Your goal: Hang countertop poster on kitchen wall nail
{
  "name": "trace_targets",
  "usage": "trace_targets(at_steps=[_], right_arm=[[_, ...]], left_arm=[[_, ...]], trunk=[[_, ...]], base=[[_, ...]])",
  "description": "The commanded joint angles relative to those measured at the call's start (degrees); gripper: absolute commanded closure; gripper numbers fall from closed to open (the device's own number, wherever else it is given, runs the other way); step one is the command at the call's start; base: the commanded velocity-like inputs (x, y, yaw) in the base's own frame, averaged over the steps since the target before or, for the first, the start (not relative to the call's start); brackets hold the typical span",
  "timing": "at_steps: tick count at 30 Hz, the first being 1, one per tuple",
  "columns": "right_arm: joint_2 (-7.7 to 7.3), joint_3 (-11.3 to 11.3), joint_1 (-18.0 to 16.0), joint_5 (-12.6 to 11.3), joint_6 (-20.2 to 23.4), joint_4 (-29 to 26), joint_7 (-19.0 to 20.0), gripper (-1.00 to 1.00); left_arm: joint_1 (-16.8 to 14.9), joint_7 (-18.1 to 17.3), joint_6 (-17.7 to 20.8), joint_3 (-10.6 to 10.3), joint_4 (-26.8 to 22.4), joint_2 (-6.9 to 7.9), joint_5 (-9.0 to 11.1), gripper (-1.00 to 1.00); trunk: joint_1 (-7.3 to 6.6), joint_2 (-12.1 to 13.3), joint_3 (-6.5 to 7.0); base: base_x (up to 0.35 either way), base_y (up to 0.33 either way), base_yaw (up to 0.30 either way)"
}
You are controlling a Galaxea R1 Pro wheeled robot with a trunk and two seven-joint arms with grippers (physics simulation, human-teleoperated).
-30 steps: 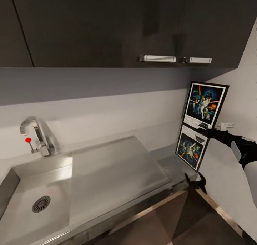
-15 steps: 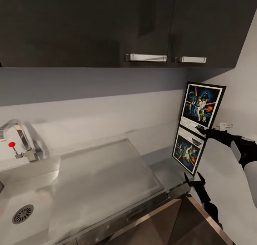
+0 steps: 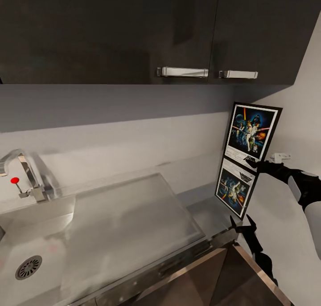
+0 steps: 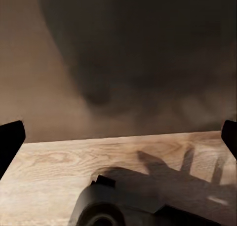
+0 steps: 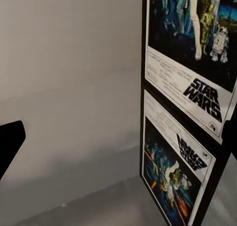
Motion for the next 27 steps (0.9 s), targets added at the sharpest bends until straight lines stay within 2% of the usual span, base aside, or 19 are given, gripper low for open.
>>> trace_targets(at_steps=[1, 7, 17, 22, 23, 27], right_arm=[[0.05, -0.47, -0.04, 0.49, 0.35, -0.06, 0.45, -1.00], [0.05, -0.43, -0.04, 0.49, 0.37, 0.00, 0.45, -1.00], [0.05, -0.56, -0.04, 0.49, 0.27, 0.04, 0.45, -1.00], [0.05, -0.49, -0.04, 0.49, 0.14, 0.41, 0.45, -1.00], [0.05, -0.45, -0.04, 0.49, 0.10, 0.62, 0.45, -1.00], [0.05, -0.43, -0.04, 0.49, 0.11, 2.45, 0.39, -1.00]], left_arm=[[0.07, -0.46, 0.16, 0.16, 0.36, -0.06, 0.16, -1.00], [0.34, -0.39, -3.64, -0.58, 5.23, -0.06, 0.15, -1.00], [0.36, -0.37, -4.67, -0.67, 7.85, -0.06, 0.13, -1.00], [0.36, -0.38, -5.18, -0.66, 8.16, -0.06, 0.15, -1.00], [0.36, -0.33, -6.53, -0.67, 8.92, -0.06, 0.15, -1.00], [0.36, -0.31, -7.87, -0.67, 10.88, -0.06, 0.24, -1.00]], trunk=[[0.00, -0.04, -0.05], [0.00, -0.04, -0.05], [0.00, -0.04, -0.05], [0.00, -0.04, -0.05], [0.00, -0.04, -0.05], [0.00, -0.04, -0.05]], base=[[0.000, 0.000, 0.000], [-0.032, -0.132, 0.000], [-0.081, -0.281, 0.000], [0.056, -0.045, 0.000], [0.265, 0.037, 0.000], [0.256, 0.055, 0.000]])
